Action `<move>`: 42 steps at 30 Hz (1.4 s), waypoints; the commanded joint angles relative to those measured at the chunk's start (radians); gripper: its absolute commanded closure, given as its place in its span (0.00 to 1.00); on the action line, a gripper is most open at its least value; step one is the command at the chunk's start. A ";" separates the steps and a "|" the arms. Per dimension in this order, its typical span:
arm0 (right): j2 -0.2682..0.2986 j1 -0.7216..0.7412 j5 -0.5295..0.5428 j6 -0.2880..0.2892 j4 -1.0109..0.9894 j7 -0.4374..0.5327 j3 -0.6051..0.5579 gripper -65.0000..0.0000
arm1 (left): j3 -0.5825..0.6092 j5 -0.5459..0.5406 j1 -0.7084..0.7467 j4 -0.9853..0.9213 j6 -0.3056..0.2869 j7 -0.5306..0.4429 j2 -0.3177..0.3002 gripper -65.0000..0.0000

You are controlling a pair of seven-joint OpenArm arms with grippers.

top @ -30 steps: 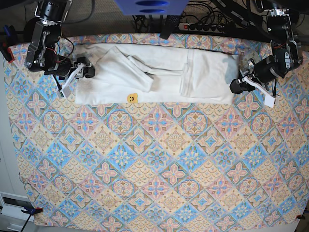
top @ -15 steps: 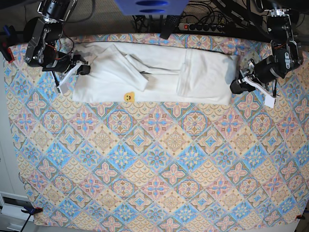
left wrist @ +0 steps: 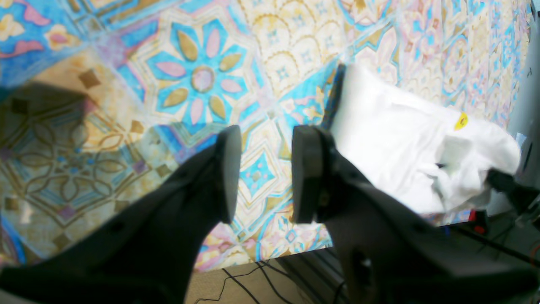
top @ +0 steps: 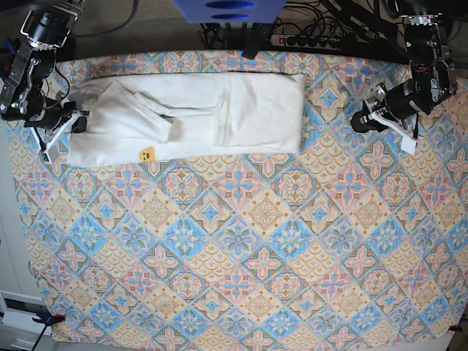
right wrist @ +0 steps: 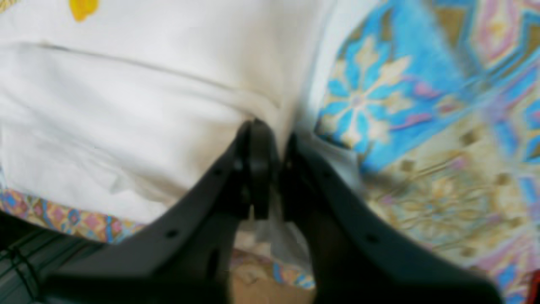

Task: Fold the T-shirt properly
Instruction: 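Grasp the strip end with the right gripper and fold it over toward the left gripper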

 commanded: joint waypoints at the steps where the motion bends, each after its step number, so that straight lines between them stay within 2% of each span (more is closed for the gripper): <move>1: 0.016 0.009 0.021 0.006 0.060 0.013 0.001 0.99 | -0.001 -0.014 -0.003 0.013 -0.004 -0.035 -0.017 0.72; 5: 0.012 -0.060 0.021 0.006 0.202 0.005 -0.042 0.99 | 0.000 0.033 -0.003 0.013 -0.004 -0.056 -0.012 0.72; 8: 0.006 -0.083 0.021 0.006 0.313 0.008 -0.137 0.99 | 0.034 0.069 -0.004 0.013 -0.004 -0.059 0.005 0.72; 11: -0.033 -0.085 0.021 0.006 0.394 0.008 -0.250 0.99 | 0.063 0.112 -0.014 0.013 -0.004 -0.059 0.013 0.72; 16: -0.108 -0.080 0.021 0.006 0.419 0.008 -0.362 0.99 | 0.120 0.178 -0.043 -0.011 -0.004 -0.061 0.034 0.72; 20: -0.163 -0.079 0.021 0.006 0.422 0.008 -0.445 0.99 | 0.172 0.217 -0.058 -0.065 -0.004 -0.119 0.043 0.72; 28: -0.234 -0.079 0.020 0.006 0.423 0.004 -0.613 0.99 | 0.318 0.333 -0.061 -0.175 -0.001 -0.265 0.045 0.72; 33: -0.232 -0.033 0.017 0.009 0.436 -0.001 -0.677 0.99 | 0.396 0.344 -0.084 -0.214 0.002 -0.311 0.045 0.72; 34: -0.232 -0.021 0.017 0.023 0.434 -0.001 -0.692 0.99 | 0.408 0.344 -0.092 -0.230 0.004 -0.312 0.045 0.72; 36: -0.232 0.010 0.017 0.094 0.434 -0.002 -0.723 0.99 | 0.425 0.342 -0.113 -0.276 0.004 -0.312 0.048 0.72; 42: -0.232 0.144 0.014 0.097 0.408 -0.041 -0.835 0.99 | 0.444 0.344 -0.173 -0.344 0.004 -0.312 0.112 0.72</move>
